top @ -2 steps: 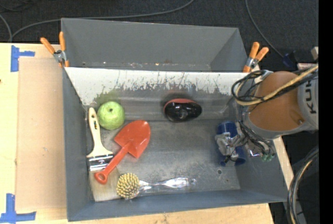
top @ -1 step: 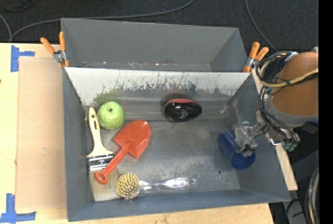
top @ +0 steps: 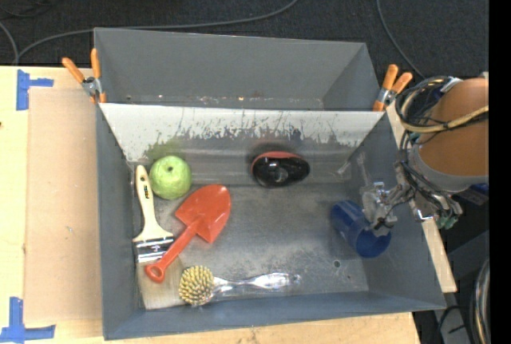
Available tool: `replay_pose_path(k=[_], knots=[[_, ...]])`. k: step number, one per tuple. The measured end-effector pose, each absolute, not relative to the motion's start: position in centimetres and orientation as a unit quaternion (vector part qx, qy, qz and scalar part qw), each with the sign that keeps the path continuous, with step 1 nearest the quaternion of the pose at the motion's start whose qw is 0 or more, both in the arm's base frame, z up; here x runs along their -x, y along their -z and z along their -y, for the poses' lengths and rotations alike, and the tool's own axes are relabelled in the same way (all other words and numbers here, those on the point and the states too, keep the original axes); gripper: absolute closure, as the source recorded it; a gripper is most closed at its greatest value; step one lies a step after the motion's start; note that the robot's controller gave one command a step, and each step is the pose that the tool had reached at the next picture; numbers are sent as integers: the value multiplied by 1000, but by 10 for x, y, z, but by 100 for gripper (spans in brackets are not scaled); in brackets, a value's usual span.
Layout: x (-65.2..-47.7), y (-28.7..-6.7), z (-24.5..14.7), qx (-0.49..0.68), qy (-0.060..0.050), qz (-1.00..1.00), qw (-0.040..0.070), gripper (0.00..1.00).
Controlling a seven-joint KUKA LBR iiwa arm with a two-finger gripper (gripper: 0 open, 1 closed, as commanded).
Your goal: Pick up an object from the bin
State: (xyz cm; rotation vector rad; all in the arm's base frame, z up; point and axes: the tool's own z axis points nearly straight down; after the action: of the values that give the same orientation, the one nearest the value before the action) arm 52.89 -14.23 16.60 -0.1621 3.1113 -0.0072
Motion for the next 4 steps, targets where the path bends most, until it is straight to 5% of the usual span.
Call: replay_pose_path(k=[1,2,3,4], knots=[[-548,-115,145,107,2,-994,16,100],[-501,-102,106,103,1,-995,11,100],[-524,-94,91,154,6,-988,19,100],[-521,-91,105,132,3,-991,21,100]])
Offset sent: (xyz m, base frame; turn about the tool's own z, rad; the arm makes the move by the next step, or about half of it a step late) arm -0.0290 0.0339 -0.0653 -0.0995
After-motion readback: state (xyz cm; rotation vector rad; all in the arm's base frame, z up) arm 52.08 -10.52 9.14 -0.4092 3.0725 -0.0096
